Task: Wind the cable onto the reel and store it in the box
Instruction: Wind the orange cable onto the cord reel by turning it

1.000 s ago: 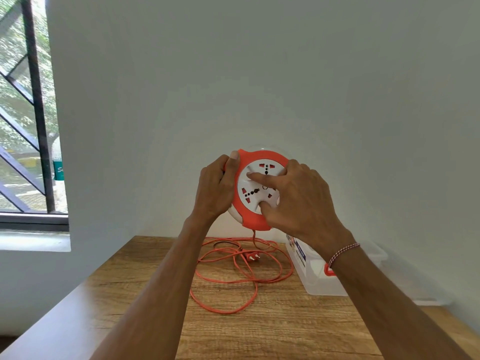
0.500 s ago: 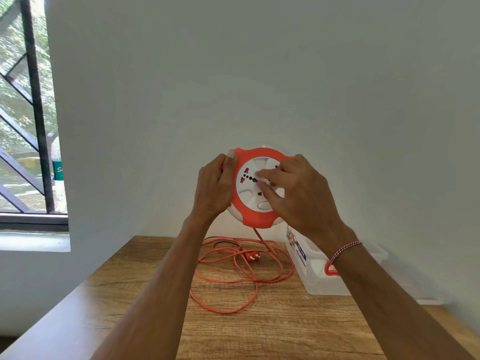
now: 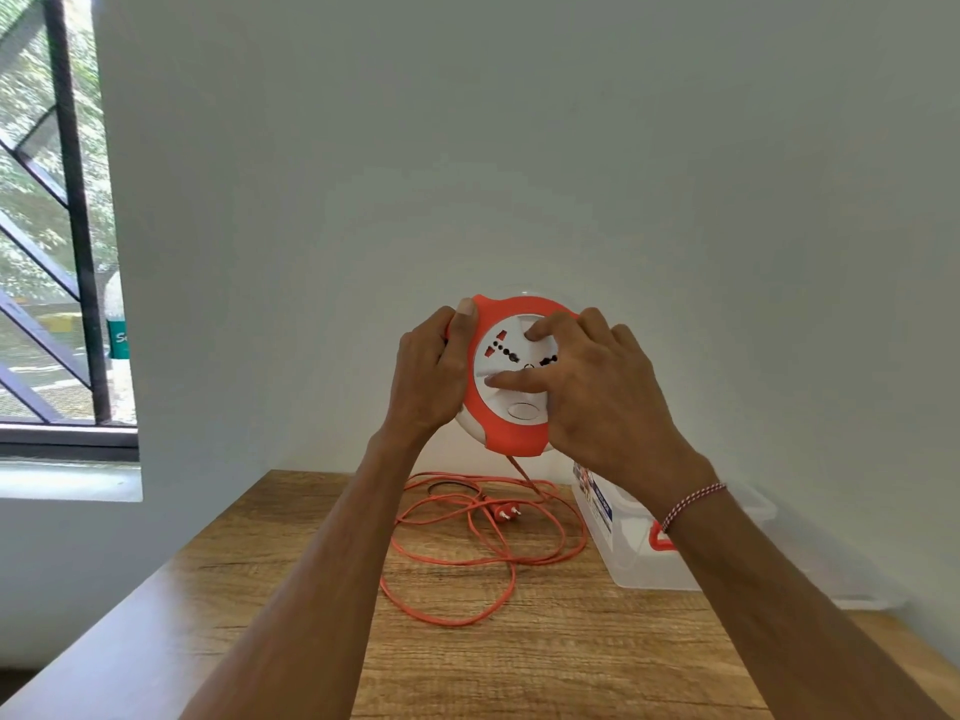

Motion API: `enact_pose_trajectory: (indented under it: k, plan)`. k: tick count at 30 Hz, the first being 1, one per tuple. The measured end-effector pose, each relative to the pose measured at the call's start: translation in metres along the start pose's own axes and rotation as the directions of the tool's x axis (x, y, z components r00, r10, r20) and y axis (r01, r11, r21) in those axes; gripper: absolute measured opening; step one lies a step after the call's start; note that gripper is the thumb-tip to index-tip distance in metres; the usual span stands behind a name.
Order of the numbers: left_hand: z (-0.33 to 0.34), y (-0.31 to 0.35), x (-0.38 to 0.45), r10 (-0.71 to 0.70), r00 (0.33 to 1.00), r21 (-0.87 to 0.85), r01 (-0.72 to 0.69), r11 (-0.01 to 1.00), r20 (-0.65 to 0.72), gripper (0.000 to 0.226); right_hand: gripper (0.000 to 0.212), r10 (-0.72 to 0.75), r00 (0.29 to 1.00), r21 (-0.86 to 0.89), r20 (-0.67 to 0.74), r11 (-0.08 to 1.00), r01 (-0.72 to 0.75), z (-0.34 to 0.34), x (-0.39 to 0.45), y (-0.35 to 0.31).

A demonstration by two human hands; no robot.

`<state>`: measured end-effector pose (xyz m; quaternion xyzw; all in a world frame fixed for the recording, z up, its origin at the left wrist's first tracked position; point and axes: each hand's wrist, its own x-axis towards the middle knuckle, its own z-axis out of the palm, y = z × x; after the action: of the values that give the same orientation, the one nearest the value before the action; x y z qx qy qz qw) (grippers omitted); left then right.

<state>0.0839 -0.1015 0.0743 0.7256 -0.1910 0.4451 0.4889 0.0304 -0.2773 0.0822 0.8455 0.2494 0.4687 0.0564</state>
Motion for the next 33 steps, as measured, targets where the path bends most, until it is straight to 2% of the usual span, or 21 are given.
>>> enact_pose_trajectory:
  k: [4, 9, 13, 16, 18, 21, 23, 28, 33]
  plan:
    - [-0.001, -0.001, 0.0, -0.007, 1.0, -0.019, 0.007, 1.0, -0.011, 0.059, 0.057, 0.092, 0.992, 0.012, -0.084, 0.996, -0.092, 0.003, -0.002, 0.0]
    - [0.0, 0.001, -0.001, 0.008, 1.0, -0.019, -0.008, 1.0, 0.0, 0.061, 0.068, 0.204, 0.972, 0.041, -0.115, 0.979, -0.2, 0.006, 0.001, -0.003]
    - [-0.001, 0.0, -0.001, -0.006, 1.0, -0.031, 0.007, 0.999, 0.001, 0.062, 0.061, 0.147, 0.982, 0.096, -0.118, 0.986, -0.136, 0.002, 0.002, 0.001]
    - [-0.002, 0.0, -0.001, -0.005, 1.0, -0.036, 0.005, 0.999, -0.001, 0.062, 0.035, 0.008, 0.983, 0.142, -0.181, 0.99, 0.018, -0.002, 0.003, 0.007]
    - [-0.002, 0.0, -0.001, -0.004, 1.0, -0.029, 0.004, 1.0, -0.001, 0.061, 0.026, -0.081, 0.984, 0.155, -0.158, 0.982, 0.105, -0.003, 0.003, 0.009]
    - [-0.002, 0.002, -0.001, -0.014, 1.0, -0.028, 0.014, 1.0, 0.001, 0.059, 0.042, -0.104, 0.994, 0.125, 0.024, 0.987, 0.1, -0.006, 0.003, 0.007]
    - [-0.001, 0.002, -0.001, -0.012, 1.0, -0.026, 0.013, 1.0, 0.004, 0.058, 0.052, -0.083, 0.993, 0.078, 0.087, 0.994, 0.076, -0.006, 0.002, 0.004]
    - [-0.001, 0.001, -0.001, 0.004, 1.0, -0.007, -0.004, 1.0, 0.006, 0.056, 0.059, -0.044, 0.997, -0.025, 0.062, 0.999, 0.046, -0.004, 0.001, 0.002]
    - [0.0, 0.001, -0.001, 0.006, 1.0, 0.007, -0.006, 1.0, 0.006, 0.053, 0.061, -0.005, 1.0, -0.035, -0.001, 0.999, 0.005, 0.0, -0.001, 0.001]
